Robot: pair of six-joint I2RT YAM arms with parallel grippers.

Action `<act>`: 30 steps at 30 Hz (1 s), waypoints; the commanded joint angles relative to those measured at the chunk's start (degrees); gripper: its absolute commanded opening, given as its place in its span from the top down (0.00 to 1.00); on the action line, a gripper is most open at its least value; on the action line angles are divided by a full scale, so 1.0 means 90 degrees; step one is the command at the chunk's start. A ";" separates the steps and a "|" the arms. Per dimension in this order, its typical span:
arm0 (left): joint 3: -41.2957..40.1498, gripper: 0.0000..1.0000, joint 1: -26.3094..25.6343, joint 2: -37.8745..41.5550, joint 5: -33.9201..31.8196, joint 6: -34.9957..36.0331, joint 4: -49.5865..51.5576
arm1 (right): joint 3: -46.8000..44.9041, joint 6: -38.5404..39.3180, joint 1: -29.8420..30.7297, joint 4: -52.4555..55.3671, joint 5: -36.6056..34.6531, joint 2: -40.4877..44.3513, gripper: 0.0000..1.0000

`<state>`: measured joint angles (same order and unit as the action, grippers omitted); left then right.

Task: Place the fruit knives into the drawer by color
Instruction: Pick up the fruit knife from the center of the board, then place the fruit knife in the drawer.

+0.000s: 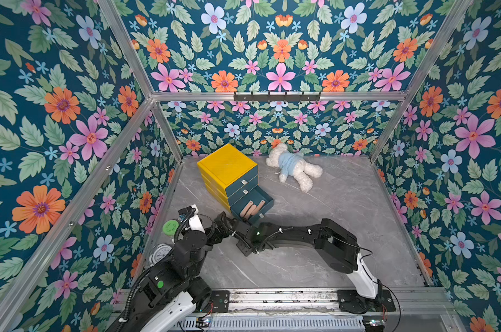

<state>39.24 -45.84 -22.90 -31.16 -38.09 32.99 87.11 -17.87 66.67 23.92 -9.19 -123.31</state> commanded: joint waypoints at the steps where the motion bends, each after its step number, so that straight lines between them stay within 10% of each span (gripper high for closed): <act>1: -0.0039 0.01 -0.0003 -0.0061 -0.0083 -0.0016 -0.0030 | -0.0628 -0.0229 0.0001 0.0174 -0.0017 0.0420 0.87; 18: -0.0688 0.01 0.0002 -0.0502 0.0276 -0.0292 -0.0471 | -0.2915 -0.1334 -0.0757 -0.2165 0.0229 0.3776 0.91; 30: -0.0670 0.01 -0.0002 -0.0547 0.0299 -0.0358 -0.0434 | -0.2064 -0.3690 -0.2262 -0.4105 0.1712 0.2320 0.86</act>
<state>32.80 -45.84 -27.77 -28.21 -40.49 29.65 66.37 -42.78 47.57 -6.37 2.20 -99.42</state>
